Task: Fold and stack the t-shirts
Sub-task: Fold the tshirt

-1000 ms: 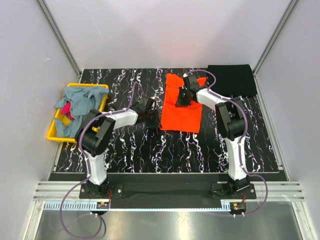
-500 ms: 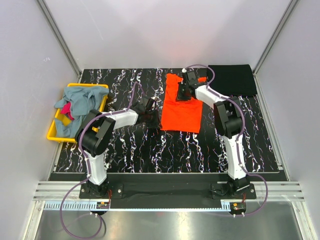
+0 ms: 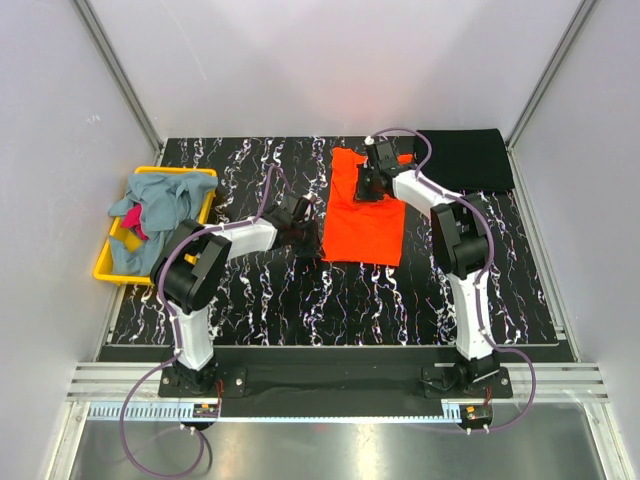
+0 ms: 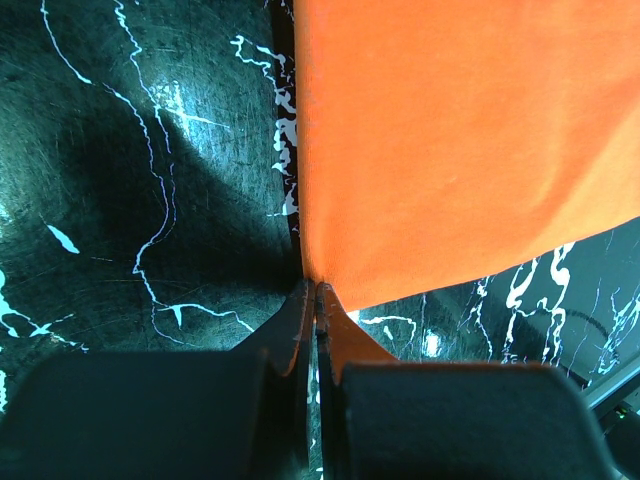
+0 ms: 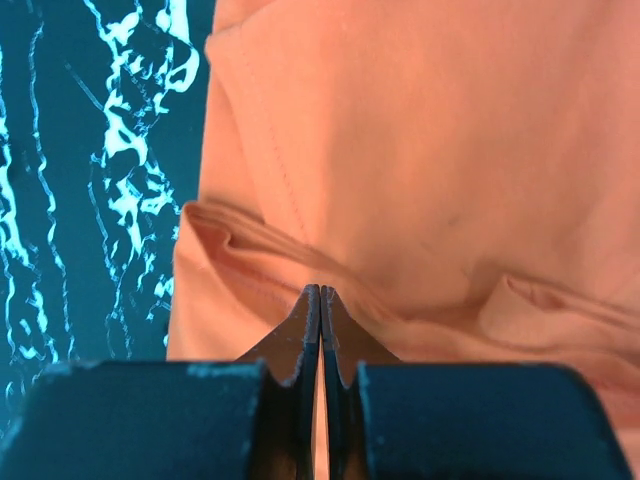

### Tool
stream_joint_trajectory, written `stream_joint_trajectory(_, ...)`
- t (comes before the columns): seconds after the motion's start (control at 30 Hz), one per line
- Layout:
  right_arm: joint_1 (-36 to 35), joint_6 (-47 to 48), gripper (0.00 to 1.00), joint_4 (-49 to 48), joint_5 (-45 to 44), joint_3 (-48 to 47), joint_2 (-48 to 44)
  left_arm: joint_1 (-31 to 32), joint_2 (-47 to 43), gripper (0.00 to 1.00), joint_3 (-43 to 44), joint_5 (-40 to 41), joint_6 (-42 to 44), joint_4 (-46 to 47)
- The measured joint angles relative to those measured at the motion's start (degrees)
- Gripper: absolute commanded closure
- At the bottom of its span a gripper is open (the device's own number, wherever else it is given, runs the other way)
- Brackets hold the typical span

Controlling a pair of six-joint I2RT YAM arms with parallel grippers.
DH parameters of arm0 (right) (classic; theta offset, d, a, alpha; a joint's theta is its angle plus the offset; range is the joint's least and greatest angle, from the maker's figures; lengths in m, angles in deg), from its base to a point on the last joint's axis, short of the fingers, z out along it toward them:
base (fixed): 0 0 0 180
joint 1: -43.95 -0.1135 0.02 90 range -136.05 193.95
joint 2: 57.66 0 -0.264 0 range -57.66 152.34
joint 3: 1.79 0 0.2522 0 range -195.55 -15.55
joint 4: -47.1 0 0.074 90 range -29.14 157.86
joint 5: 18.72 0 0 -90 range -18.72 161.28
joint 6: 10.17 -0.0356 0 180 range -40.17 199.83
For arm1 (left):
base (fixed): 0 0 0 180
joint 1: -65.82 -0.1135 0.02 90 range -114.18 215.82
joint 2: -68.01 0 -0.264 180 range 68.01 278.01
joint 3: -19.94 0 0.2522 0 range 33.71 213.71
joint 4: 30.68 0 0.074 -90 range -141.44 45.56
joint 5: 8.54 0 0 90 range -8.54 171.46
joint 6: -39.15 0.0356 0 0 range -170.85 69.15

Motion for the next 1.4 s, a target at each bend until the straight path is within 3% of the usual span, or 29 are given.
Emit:
stream_joint_trajectory(0.5, -2.8, -0.1, 0.95, -2.6, 0.3, 7.6, -5.2, 0.0, 0.0, 1.0, 0.0, 0.0, -0.3, 0.0)
stream_joint_trajectory(1.4, -4.0, -0.2, 0.96, -3.7, -3.1, 7.8, -3.3, 0.0, 0.0, 1.0, 0.0, 0.0, -0.4, 0.0)
